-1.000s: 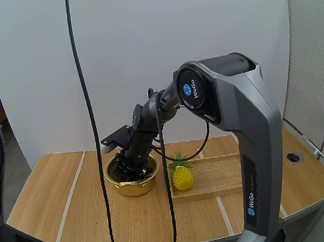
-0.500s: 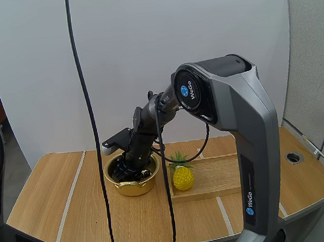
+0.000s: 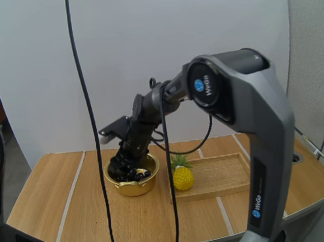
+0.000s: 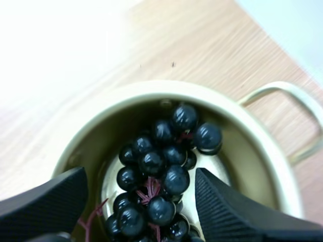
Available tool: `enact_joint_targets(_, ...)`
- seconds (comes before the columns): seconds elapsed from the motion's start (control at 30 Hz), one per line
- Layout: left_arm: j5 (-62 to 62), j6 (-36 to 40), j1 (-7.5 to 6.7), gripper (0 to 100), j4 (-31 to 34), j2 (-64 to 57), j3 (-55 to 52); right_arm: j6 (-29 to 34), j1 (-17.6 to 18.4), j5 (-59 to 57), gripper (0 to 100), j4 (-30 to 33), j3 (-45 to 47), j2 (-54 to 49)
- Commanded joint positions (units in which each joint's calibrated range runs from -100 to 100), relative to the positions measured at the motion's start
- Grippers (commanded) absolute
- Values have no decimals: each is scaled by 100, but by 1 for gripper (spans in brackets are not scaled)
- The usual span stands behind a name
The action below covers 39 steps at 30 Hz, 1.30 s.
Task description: Open the pot, put the grape inside, and close it
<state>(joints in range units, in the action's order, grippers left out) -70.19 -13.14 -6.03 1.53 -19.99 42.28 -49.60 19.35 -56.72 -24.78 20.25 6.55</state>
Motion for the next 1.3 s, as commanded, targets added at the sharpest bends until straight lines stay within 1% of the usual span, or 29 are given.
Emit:
enact_joint_targets(0.0,206,33,-4,0,53,-26,62,144,-12,-283,100,108,-19,-584)
enact_joint_targets(0.23,206,33,-4,0,53,-26,62,649,-35,-710,100,568,-19,-1419)
enact_joint_targets(0.47,206,33,-4,0,53,-26,62,909,-144,-1436,100,664,-19,-2250)
enact_joint_targets(0.57,206,33,-4,0,53,-26,62,909,-316,-1735,100,664,-19,-2638)
enact_joint_targets(0.7,206,33,-4,0,53,-26,62,927,-652,-2082,100,664,-19,-3087)
enact_joint_targets(0.83,206,33,-4,0,53,-26,62,928,-980,-2676,100,631,-19,-3466)
enact_joint_targets(0.93,206,33,-4,0,53,-26,62,938,-1134,-3093,100,633,-19,-3710)
enact_joint_targets(1.07,206,33,-4,0,53,-26,62,938,-1247,-3471,100,633,102,-4107)
enact_joint_targets(1.27,206,33,-4,0,53,-26,62,1165,-1258,-3710,100,881,644,-4838)
